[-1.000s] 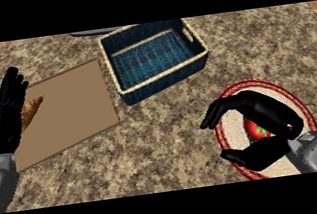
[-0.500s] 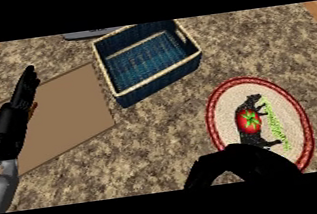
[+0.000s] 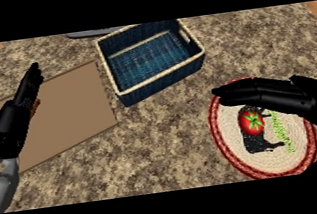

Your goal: Pick the tomato from the placemat and place it in the basket

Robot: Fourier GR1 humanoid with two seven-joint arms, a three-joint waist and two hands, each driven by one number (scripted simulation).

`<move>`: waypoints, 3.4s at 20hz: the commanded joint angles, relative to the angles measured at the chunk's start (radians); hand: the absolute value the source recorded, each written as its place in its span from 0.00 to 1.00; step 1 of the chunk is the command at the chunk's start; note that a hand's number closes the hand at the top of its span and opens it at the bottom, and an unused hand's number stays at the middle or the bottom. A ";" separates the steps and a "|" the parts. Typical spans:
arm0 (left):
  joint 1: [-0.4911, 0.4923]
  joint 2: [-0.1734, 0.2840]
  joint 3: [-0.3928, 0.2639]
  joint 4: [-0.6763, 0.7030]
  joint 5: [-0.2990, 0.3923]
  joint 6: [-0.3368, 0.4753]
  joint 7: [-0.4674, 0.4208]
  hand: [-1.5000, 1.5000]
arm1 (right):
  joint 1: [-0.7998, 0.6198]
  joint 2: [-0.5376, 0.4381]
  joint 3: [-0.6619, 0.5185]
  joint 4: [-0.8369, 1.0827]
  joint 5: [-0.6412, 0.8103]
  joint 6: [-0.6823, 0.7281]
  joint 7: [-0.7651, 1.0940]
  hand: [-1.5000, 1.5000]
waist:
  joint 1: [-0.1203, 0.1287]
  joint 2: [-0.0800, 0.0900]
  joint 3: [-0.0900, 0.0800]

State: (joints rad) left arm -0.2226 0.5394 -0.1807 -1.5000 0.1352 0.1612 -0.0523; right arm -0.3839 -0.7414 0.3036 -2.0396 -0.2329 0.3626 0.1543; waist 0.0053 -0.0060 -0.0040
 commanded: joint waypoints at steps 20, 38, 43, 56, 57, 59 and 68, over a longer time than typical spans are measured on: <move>0.000 -0.026 0.059 -0.042 -0.050 -0.058 0.053 0.50 | -0.347 -0.075 0.104 0.338 0.393 0.662 -0.149 0.00 | 0.008 0.008 0.004; 0.026 -0.068 0.152 -0.004 -0.075 -0.143 0.013 0.50 | -0.206 0.003 0.304 0.553 0.931 0.420 -0.464 0.00 | 0.002 0.007 0.004; 0.056 -0.145 0.119 -0.056 -0.143 -0.102 0.024 0.50 | -0.185 0.027 0.257 0.566 0.977 0.419 -0.513 0.00 | -0.001 0.006 0.004; -0.024 -0.171 0.181 -0.006 -0.183 -0.162 0.053 0.50 | -0.123 0.090 0.215 0.751 1.150 0.241 -0.695 0.00 | -0.002 0.008 0.004; 0.043 -0.142 0.197 -0.087 -0.172 -0.188 0.079 0.50 | -0.128 0.132 0.195 0.704 1.131 0.309 -0.642 0.00 | 0.001 0.006 0.004; 0.023 -0.138 0.232 -0.017 -0.157 -0.223 0.013 0.50 | -0.106 0.148 0.188 0.712 1.156 0.293 -0.636 0.00 | -0.002 0.006 0.004; 0.001 -0.215 0.202 -0.076 -0.222 -0.198 0.095 0.50 | -0.090 0.196 0.179 0.842 1.269 0.216 -0.705 0.00 | 0.000 0.007 0.004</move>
State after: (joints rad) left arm -0.1939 0.3411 0.0192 -1.5661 -0.0762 -0.0317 0.0114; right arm -0.4674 -0.5823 0.4889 -1.2767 0.9920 0.5786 -0.5063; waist 0.0038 0.0000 -0.0001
